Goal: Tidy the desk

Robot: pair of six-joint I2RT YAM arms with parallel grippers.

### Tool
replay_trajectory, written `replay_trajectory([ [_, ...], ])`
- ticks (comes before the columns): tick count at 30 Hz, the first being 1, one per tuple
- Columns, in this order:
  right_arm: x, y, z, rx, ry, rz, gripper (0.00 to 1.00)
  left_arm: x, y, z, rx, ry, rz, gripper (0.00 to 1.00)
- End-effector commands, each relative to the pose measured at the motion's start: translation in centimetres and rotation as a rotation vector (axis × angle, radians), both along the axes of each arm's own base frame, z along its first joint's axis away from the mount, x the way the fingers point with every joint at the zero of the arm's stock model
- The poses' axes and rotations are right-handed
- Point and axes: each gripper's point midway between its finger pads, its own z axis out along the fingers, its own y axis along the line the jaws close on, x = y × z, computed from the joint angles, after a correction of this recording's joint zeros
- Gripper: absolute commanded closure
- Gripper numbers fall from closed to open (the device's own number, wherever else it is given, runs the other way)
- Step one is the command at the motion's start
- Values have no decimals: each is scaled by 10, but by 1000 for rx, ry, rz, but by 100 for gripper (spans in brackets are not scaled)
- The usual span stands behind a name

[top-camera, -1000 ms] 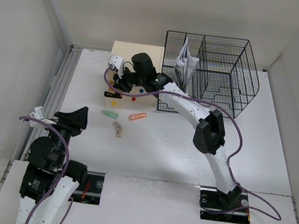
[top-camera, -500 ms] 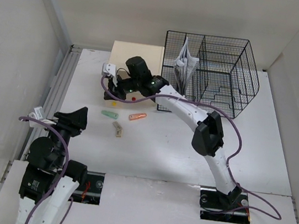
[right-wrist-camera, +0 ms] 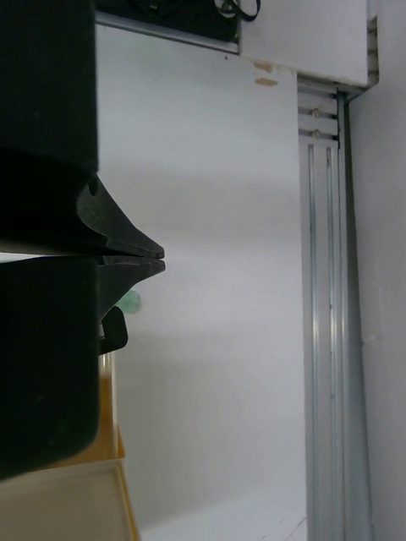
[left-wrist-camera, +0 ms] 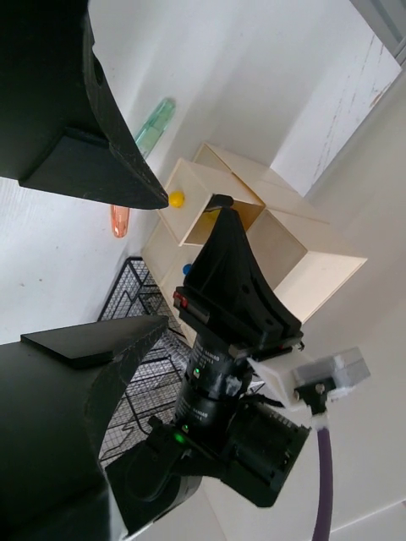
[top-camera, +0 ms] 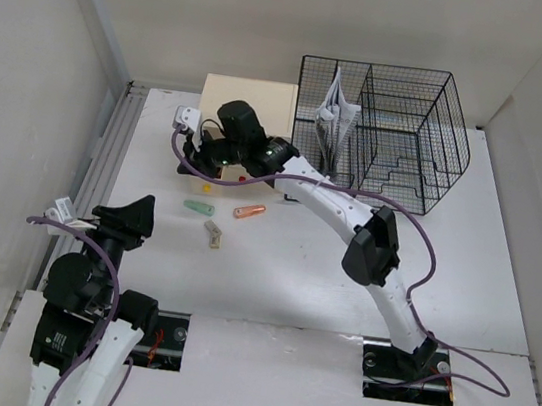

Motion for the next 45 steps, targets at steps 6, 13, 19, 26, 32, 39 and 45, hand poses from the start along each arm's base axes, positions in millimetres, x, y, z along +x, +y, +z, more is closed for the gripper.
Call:
replay_trajectory([
  [6,16,15,-9,8,-7,-100,99,-9,3,18,-1,-54,3,50],
  [13,24,9,-17,-24,-12,-154,99,-13,6,20,-4,-63,12,50],
  [19,32,4,-22,-46,-25,-209,99,-13,6,20,-4,-63,12,50],
  [26,41,-3,-17,-58,-46,-269,99,-13,6,18,-1,-54,12,50],
  [32,52,-11,-10,-67,-83,-337,99,-13,6,18,-1,-54,12,50],
  [39,64,-18,-2,-68,-125,-409,99,-13,4,20,-3,-63,3,50],
  [45,81,-27,5,-73,-174,-506,99,-13,4,20,-3,-63,3,50],
])
